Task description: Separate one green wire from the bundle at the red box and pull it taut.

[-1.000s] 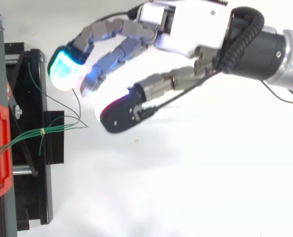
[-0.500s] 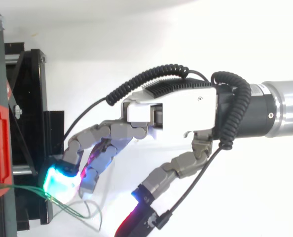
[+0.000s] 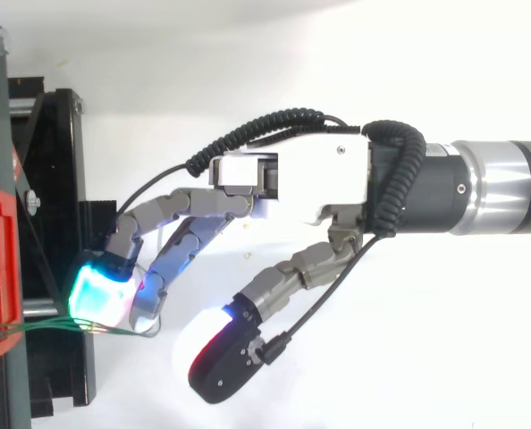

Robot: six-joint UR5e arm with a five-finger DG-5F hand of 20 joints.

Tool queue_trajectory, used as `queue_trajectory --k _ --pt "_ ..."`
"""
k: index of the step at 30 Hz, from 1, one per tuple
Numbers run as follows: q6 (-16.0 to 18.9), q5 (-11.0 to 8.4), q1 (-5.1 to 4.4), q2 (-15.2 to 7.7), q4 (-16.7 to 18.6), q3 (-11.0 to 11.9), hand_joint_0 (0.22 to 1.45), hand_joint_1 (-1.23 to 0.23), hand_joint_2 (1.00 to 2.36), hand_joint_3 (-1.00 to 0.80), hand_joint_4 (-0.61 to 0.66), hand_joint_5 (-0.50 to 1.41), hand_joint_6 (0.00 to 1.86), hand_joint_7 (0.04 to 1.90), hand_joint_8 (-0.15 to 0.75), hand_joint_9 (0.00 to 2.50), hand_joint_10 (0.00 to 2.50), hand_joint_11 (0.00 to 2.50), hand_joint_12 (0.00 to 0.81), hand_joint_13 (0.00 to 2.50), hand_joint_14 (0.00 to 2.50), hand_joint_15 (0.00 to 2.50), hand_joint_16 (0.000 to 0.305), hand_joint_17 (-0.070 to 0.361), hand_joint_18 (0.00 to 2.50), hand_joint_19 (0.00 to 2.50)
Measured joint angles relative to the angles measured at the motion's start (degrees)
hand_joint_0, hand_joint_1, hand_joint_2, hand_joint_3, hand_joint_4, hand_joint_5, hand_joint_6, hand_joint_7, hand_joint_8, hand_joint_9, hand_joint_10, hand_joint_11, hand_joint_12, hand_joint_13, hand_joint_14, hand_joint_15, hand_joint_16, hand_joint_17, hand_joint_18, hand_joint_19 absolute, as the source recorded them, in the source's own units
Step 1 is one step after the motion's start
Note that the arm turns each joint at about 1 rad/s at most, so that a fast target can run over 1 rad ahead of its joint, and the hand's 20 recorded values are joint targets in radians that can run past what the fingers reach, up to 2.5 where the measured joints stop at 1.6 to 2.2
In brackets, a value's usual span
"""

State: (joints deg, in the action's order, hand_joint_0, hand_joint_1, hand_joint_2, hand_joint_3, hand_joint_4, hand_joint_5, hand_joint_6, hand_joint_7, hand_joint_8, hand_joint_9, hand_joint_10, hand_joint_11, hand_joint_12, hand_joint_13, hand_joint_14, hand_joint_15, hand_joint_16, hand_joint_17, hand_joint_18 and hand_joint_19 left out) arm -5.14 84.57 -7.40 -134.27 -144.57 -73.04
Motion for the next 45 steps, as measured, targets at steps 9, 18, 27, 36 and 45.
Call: queue_trajectory --k 9,18,27,36,45 --pt "2.9 -1.00 0.01 -0.1 0.9 0.0 0.57 -0.65 1.00 -0.46 0.27 -0.17 0.50 0.78 0.270 0.83 0.01 0.44 0.324 0.82 0.01 0.39 0.044 0.099 0.63 0.40" --pt "4.4 -1.46 -0.31 -0.9 2.6 0.6 0.58 -0.65 1.00 -0.46 0.27 -0.17 0.50 0.78 0.270 0.83 0.02 0.44 0.324 0.82 0.02 0.40 0.045 0.101 0.64 0.41" --pt "6.1 -1.59 -0.44 -2.0 2.5 2.2 0.58 -0.65 1.00 -0.47 0.28 -0.16 0.50 0.78 0.270 0.85 0.02 0.44 0.321 0.84 0.01 0.41 0.047 0.105 0.65 0.42" --pt "6.0 -1.52 -0.62 -2.7 4.3 2.3 0.58 -0.64 1.00 -0.46 0.29 -0.16 0.50 0.81 0.274 0.88 0.02 0.44 0.322 0.85 0.01 0.41 0.048 0.107 0.67 0.44" --pt "6.1 -1.71 -0.83 -3.4 5.2 2.4 0.60 -0.64 1.01 -0.43 0.30 -0.14 0.50 0.91 0.274 0.89 0.01 0.44 0.314 0.86 0.02 0.42 0.047 0.107 0.68 0.44"
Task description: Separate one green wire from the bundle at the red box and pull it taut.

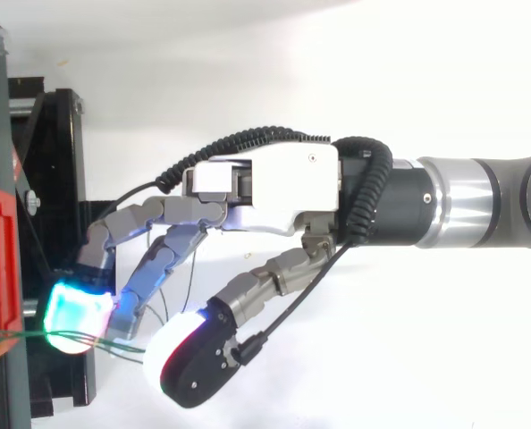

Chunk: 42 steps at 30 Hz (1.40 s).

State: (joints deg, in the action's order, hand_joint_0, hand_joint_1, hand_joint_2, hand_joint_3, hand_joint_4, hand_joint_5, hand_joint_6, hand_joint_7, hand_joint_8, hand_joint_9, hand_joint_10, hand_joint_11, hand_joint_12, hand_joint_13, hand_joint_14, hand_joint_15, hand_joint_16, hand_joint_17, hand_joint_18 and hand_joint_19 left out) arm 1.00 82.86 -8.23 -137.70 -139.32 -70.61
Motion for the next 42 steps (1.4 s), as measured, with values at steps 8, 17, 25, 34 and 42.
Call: queue_trajectory --k 8,17,25,34,42 --pt "-0.2 -0.26 -0.49 0.0 0.0 0.0 0.62 -0.66 1.01 -0.42 0.29 -0.13 0.50 0.97 0.273 0.90 0.02 0.47 0.314 0.88 0.02 0.44 0.048 0.107 0.69 0.46" --pt "-0.1 -1.59 -1.22 0.0 0.1 0.0 0.65 -0.74 1.01 -0.39 0.19 -0.12 0.50 1.18 0.269 0.90 0.02 0.51 0.313 0.89 0.02 0.46 0.048 0.108 0.71 0.47" --pt "0.0 -1.71 -1.26 0.0 0.1 0.0 0.65 -0.76 1.01 -0.39 0.15 -0.12 0.57 1.20 0.267 0.91 0.02 0.55 0.314 0.91 0.02 0.48 0.049 0.109 0.72 0.47" --pt "0.1 -1.74 -1.25 0.0 0.1 0.0 0.62 -0.70 1.01 -0.34 0.14 -0.16 0.79 0.97 0.278 0.94 0.02 0.58 0.323 0.93 0.02 0.48 0.049 0.110 0.74 0.47" --pt "0.7 -1.64 -1.24 0.0 -0.5 0.5 0.64 -0.75 1.02 -0.23 0.10 -0.20 0.88 0.98 0.288 0.90 0.02 0.68 0.334 0.93 0.02 0.51 0.050 0.113 0.76 0.48"
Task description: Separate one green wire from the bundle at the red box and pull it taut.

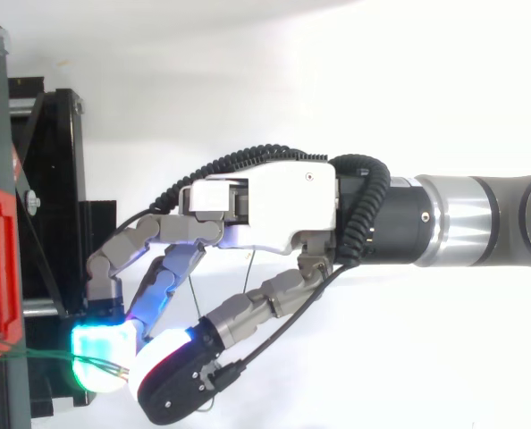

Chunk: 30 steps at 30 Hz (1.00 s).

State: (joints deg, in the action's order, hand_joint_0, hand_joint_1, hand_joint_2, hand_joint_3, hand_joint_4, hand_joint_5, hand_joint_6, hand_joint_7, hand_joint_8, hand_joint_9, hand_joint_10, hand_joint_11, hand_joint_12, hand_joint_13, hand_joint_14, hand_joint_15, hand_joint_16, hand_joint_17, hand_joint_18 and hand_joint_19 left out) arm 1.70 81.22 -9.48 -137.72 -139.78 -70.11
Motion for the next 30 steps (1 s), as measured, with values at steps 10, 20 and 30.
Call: queue_trajectory --k 10,20,30 --pt "0.1 0.07 0.00 0.0 -0.4 0.1 0.67 -0.79 1.01 -0.38 0.13 -0.20 0.93 0.89 0.289 0.97 0.02 0.75 0.331 0.96 0.02 0.52 0.050 0.114 0.79 0.47" --pt "0.1 0.08 0.03 0.0 -0.4 0.1 0.59 -0.63 1.00 -0.50 0.16 -0.15 0.90 1.01 0.310 1.09 0.02 0.76 0.339 1.01 0.02 0.53 0.050 0.113 0.82 0.49" --pt "0.1 0.08 0.15 0.0 -0.4 0.2 0.61 -0.77 1.00 -0.50 0.16 -0.15 0.89 1.03 0.306 1.08 0.02 0.75 0.340 1.02 0.02 0.54 0.050 0.112 0.83 0.51"
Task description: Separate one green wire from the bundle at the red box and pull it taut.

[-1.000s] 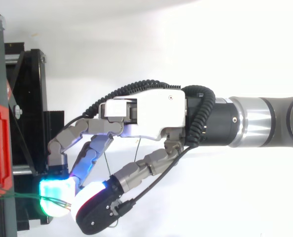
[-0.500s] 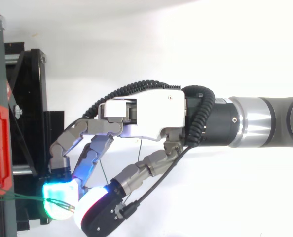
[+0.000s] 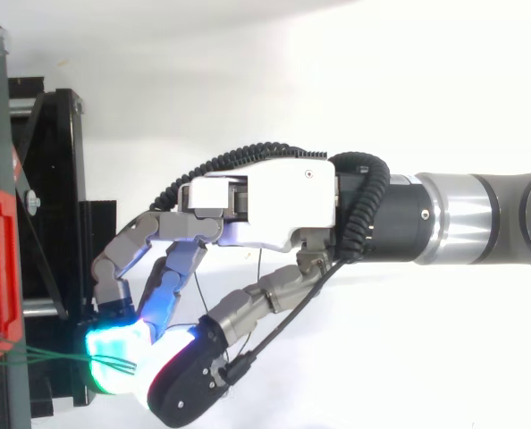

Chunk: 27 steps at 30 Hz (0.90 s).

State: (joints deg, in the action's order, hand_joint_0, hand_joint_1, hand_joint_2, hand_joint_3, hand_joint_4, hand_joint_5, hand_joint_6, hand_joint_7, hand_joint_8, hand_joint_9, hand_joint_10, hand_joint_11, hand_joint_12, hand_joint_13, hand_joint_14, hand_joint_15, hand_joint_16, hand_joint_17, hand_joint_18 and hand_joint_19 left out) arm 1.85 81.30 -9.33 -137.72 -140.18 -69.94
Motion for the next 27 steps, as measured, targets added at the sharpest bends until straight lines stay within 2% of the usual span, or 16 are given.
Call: queue_trajectory --k 2,7,11,15,19,27 --pt "0.0 0.00 0.01 0.0 0.0 0.0 0.66 -0.80 1.00 -0.45 0.11 -0.16 0.90 1.06 0.301 1.06 0.02 0.77 0.335 1.02 0.02 0.54 0.050 0.112 0.84 0.51" --pt "0.0 0.01 0.08 0.0 0.0 0.0 0.68 -0.81 1.02 -0.30 0.02 -0.18 0.93 1.10 0.297 1.04 0.02 0.77 0.330 1.01 0.02 0.54 0.050 0.112 0.84 0.50" --pt "0.0 0.02 0.09 0.0 0.0 0.0 0.72 -0.83 1.02 -0.30 -0.02 -0.19 0.95 1.08 0.292 1.02 0.02 0.78 0.332 1.01 0.02 0.54 0.050 0.112 0.84 0.50" --pt "0.0 0.07 0.10 0.0 0.0 0.0 0.77 -0.89 1.02 -0.35 -0.02 -0.20 0.95 1.04 0.284 1.01 0.02 0.78 0.325 1.01 0.02 0.56 0.049 0.110 0.84 0.50" --pt "0.0 0.15 0.27 0.0 -0.1 0.0 0.83 -0.91 1.00 -0.48 0.04 -0.20 0.94 1.00 0.272 1.01 0.02 0.79 0.321 1.02 0.02 0.57 0.048 0.107 0.83 0.52" --pt "1.2 0.51 0.64 0.0 -1.6 0.1 0.79 -0.95 1.00 -0.50 0.08 -0.19 0.93 0.98 0.274 1.05 0.02 0.80 0.316 1.04 0.02 0.57 0.047 0.105 0.87 0.48"
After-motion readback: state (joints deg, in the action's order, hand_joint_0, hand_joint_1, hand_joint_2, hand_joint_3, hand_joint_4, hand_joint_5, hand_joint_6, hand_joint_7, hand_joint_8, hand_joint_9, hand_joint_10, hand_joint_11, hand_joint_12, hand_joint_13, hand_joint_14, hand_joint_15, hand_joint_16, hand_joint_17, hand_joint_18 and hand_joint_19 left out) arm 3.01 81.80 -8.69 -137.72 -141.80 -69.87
